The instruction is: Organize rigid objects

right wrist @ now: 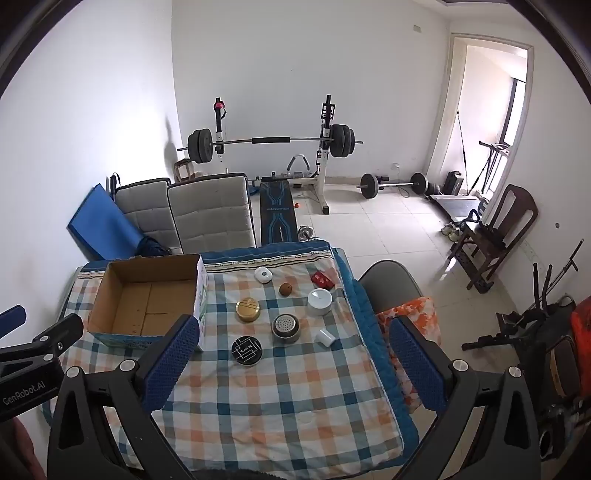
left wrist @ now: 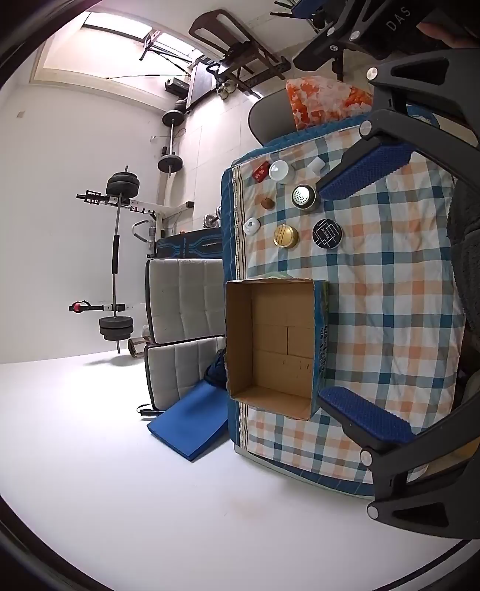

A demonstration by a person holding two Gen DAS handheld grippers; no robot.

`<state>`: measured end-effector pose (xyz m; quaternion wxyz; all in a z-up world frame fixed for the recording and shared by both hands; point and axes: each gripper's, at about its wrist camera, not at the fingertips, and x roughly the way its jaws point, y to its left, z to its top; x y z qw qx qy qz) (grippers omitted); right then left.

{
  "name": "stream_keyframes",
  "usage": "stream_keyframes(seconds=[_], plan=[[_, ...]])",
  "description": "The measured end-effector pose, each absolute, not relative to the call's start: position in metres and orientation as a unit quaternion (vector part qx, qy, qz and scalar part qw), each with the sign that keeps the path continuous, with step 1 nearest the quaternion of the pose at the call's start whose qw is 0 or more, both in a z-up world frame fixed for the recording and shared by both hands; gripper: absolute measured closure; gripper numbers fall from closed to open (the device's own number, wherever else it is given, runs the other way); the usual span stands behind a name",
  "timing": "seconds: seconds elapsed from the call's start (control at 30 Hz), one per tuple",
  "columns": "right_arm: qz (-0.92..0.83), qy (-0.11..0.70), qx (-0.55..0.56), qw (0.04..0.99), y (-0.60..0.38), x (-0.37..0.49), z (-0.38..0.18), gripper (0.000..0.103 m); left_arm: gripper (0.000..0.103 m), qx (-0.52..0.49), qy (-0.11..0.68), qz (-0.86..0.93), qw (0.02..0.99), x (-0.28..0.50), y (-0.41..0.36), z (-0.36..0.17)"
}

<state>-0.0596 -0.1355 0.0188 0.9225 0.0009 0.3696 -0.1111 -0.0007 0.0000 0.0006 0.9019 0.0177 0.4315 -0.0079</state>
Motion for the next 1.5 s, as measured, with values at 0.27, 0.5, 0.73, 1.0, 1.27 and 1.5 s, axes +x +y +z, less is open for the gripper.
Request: stream_keyframes(seconds=[0.27, 0.5, 0.73, 1.0, 1.27, 1.5], plan=[[-0.115, 0.373, -0.007, 0.921, -0.135, -0.059, 0.017, 0.0, 0.0, 0.018, 0.434, -0.009, 0.901, -0.001, 0.0, 0.001], [-0.115, 0.37, -0.004, 0.922, -0.138, -0.061, 0.013, 0.0, 0.0, 0.008, 0.433, -0.008, 0.901, -0.002, 0.003, 0.0], [-0.118, 0.367, -0.005, 0.923, -0.139, -0.058, 0.015, 0.0, 0.0, 0.008, 0.429, -0.006, 0.903, 0.002, 0.002, -0.001], [-0.12, 0.356, -0.003, 0.927, -0.141, -0.059, 0.017, 0.0, 0.0, 0.008, 0.421, -0.007, 0.907, -0.004, -0.008, 0.001], [-0.123, 0.35, 0.002, 0.929, -0.143, -0.06, 0.019, 0.0, 0.0, 0.01, 0.419, -0.008, 0.908, -0.003, -0.008, 0.004], [-0.123, 0.349, 0.002, 0.929, -0.146, -0.062, 0.02, 0.0, 0.0, 0.009, 0.419, -0.01, 0.908, -0.002, -0.011, 0.007]])
